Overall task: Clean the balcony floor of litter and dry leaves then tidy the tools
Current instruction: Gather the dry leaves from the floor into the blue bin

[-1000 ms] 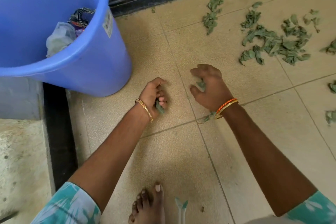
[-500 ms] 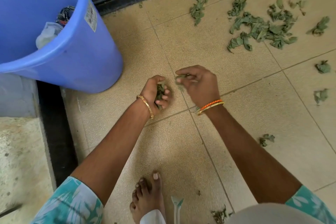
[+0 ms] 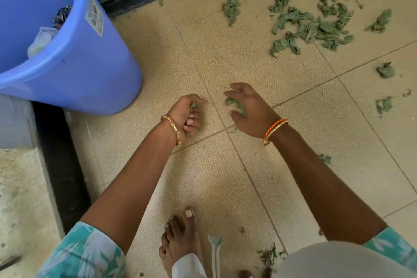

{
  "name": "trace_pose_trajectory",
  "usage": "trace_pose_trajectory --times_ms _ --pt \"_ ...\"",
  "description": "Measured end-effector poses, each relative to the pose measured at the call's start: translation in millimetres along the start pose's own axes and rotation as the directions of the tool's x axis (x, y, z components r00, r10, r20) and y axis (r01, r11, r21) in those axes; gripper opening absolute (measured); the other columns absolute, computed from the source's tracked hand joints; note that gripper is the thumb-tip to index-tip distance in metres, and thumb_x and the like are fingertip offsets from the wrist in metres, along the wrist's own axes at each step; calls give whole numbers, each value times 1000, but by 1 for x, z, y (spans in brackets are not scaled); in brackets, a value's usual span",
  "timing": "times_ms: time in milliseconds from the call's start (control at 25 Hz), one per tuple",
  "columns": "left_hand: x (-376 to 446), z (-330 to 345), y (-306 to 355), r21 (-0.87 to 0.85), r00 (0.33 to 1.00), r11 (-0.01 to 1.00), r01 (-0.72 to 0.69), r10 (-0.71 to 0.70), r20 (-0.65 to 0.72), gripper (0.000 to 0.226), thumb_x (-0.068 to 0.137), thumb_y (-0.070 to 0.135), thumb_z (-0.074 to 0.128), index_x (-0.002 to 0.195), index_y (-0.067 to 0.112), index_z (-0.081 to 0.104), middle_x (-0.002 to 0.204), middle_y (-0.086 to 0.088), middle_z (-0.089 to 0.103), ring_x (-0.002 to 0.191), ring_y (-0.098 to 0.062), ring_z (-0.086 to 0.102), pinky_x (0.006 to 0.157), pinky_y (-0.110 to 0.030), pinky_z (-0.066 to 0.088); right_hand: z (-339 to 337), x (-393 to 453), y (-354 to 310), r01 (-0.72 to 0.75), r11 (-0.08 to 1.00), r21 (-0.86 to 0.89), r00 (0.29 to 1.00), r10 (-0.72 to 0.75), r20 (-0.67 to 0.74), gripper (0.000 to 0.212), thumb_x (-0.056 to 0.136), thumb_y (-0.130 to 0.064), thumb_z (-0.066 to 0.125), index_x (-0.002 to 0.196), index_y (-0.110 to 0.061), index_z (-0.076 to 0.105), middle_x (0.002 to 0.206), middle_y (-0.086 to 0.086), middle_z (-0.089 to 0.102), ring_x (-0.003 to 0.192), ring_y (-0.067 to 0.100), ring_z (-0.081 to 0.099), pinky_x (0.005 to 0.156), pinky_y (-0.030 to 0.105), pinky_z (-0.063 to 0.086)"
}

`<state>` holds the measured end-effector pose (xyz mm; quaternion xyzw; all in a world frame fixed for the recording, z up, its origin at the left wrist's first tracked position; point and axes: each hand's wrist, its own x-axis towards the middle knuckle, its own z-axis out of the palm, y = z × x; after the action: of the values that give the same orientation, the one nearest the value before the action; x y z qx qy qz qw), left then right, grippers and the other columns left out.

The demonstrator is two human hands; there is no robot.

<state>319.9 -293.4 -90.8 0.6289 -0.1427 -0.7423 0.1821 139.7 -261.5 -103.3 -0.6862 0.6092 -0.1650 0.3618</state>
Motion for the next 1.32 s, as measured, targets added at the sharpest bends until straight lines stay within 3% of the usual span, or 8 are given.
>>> trace_pose_trajectory --times_ms 160,400,600,720,800,960,1160,1320 --pt "2 -5 -2 -45 997 998 -36 39 60 33 87 16 46 57 19 35 44 8 30 30 -3 24 26 -10 14 17 -11 19 110 960 -257 976 -56 209 70 78 -33 73 138 -14 43 150 6 28 141 23 19 114 45 24" --pt "7 2 -8 -264 991 964 -38 70 114 39 84 4 35 46 13 40 52 1 37 37 -6 34 28 -12 19 47 -40 38 148 940 -309 921 -245 -303 36 64 17 71 94 -3 73 97 11 69 90 32 64 71 33 56" --pt "3 17 -5 -296 985 955 25 28 173 5 66 8 42 64 13 41 58 -1 50 36 -8 42 27 -10 23 35 -30 27 59 995 -79 930 -84 -357 26 66 20 68 79 -2 74 79 10 71 72 18 66 61 22 54" --pt "3 31 -8 -162 979 985 57 -23 204 5 68 14 43 65 12 47 60 -4 58 35 -9 47 26 -10 22 0 -23 17 -155 797 583 889 371 -270 13 76 4 70 83 -6 72 83 7 72 69 2 65 64 15 52" --pt "6 48 -9 -84 974 993 81 -61 217 17 80 15 39 71 9 52 66 -7 62 38 -13 54 26 -8 22 -19 -18 15 -146 650 746 868 445 -219 28 72 -1 77 95 -12 66 86 6 70 74 9 67 66 22 56" --pt "14 94 7 62 945 997 46 -64 320 38 95 22 27 97 7 62 70 -3 67 45 -11 60 23 -10 22 -37 -17 13 -140 802 581 869 381 -316 34 73 -7 77 97 -23 59 79 1 71 69 6 65 63 9 50" --pt "17 146 11 402 987 913 -61 -5 161 30 98 15 37 72 13 51 52 1 50 33 -5 43 26 -11 21 -68 -40 40 -87 872 482 849 319 -422 16 88 -5 57 98 -13 67 76 -9 69 65 -5 62 62 9 47" --pt "13 174 29 518 996 854 -48 5 84 25 94 15 42 69 15 39 51 -1 42 30 -7 41 27 -11 19 -102 -89 81 -396 843 363 828 499 -256 12 87 -11 61 97 -10 68 89 -3 63 87 12 61 81 28 49"
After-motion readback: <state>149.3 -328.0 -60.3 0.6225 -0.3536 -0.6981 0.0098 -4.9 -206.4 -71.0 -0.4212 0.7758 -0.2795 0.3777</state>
